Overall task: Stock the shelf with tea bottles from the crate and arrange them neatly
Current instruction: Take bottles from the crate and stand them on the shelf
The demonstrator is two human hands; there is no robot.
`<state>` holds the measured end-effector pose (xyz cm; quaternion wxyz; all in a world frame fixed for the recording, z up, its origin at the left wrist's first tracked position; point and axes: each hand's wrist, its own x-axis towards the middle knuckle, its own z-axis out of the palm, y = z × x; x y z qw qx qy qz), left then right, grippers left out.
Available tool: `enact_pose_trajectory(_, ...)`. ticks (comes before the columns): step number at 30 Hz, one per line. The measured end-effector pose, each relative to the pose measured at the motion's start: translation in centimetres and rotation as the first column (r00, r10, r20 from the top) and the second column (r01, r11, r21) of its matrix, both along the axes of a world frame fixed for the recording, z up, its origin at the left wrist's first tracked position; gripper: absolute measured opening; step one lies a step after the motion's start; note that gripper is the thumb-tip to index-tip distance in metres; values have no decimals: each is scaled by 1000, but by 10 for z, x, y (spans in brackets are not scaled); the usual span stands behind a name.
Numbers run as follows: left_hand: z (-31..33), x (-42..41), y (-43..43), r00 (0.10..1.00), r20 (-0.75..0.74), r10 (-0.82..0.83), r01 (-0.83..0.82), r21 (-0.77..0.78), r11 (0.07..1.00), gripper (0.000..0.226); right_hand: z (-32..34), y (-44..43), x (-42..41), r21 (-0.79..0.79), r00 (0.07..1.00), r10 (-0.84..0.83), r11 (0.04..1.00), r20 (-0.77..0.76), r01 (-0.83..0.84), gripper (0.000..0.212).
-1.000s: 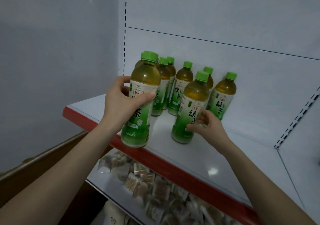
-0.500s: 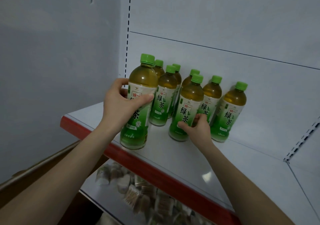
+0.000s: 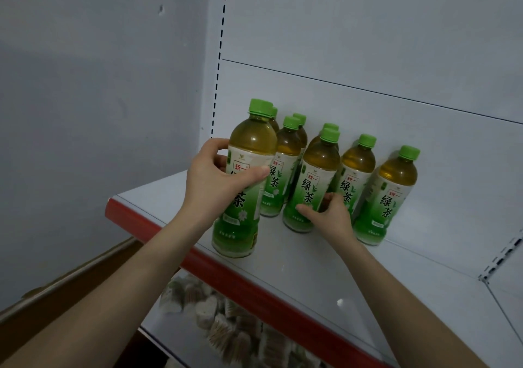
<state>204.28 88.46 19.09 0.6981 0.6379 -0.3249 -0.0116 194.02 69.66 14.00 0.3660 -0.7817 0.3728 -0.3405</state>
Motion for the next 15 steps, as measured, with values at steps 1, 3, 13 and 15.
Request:
enact_pose_trajectory(1,1,-1,-1,1000,-14,-17,17,2,1000,51,3,4,-5,-19,1000,2,1000,20,-1,63)
enact_pose_trajectory(3,2,-4,-5,997,-50,-55,55,-2,999,52,12,19,-20,-63,991,31,998,132,-23,59)
enact_pose_trajectory(13,18,-43,-41,982,-116,-150,146,-39,988,63,22,76,-58,-148,914,390,916,109,-373,44)
enact_pose_trajectory(15,20,-47,-41,966,-104,-238,236,-32,971,53,25,75,-66,-113,907,383,923,178,-368,43)
